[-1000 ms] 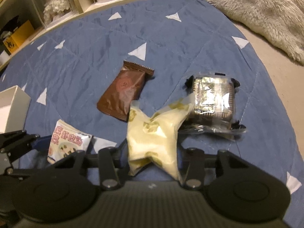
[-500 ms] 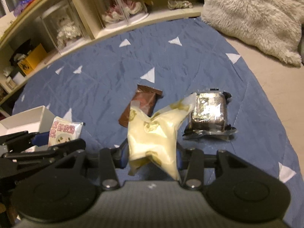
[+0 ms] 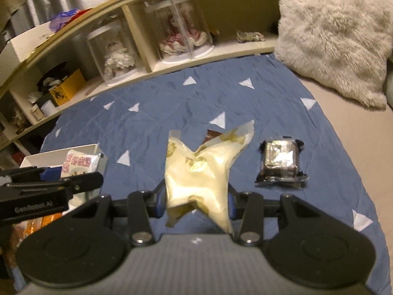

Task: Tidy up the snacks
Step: 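Carry both packets into the white tray and open both tools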

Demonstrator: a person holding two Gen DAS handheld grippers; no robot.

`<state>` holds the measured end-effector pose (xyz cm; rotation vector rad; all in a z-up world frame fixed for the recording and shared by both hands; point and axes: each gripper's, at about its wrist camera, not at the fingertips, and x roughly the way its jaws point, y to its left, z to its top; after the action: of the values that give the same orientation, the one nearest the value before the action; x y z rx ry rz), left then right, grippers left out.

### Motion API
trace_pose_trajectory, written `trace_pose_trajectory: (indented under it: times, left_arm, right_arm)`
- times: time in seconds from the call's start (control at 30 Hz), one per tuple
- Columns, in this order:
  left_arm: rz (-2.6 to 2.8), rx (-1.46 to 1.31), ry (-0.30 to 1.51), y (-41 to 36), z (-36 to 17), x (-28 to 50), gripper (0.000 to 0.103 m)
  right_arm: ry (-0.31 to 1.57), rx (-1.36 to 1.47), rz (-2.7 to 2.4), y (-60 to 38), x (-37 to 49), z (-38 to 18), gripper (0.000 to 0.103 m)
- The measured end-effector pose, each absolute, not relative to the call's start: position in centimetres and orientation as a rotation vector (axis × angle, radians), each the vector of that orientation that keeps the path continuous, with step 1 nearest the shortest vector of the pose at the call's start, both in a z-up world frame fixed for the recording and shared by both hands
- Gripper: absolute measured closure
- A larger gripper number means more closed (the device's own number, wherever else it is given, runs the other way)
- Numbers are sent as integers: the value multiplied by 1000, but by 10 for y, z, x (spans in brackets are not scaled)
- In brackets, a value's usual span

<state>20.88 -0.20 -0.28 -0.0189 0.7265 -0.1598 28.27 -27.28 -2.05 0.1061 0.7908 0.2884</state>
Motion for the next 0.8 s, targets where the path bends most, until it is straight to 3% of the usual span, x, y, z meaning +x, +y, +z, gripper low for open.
trace_pose_trajectory:
  times: [0.8]
  left_arm:
    - [67,-159,658,162,28,149,50]
  right_arm:
    - [784,70,460,-149,281,-7,52]
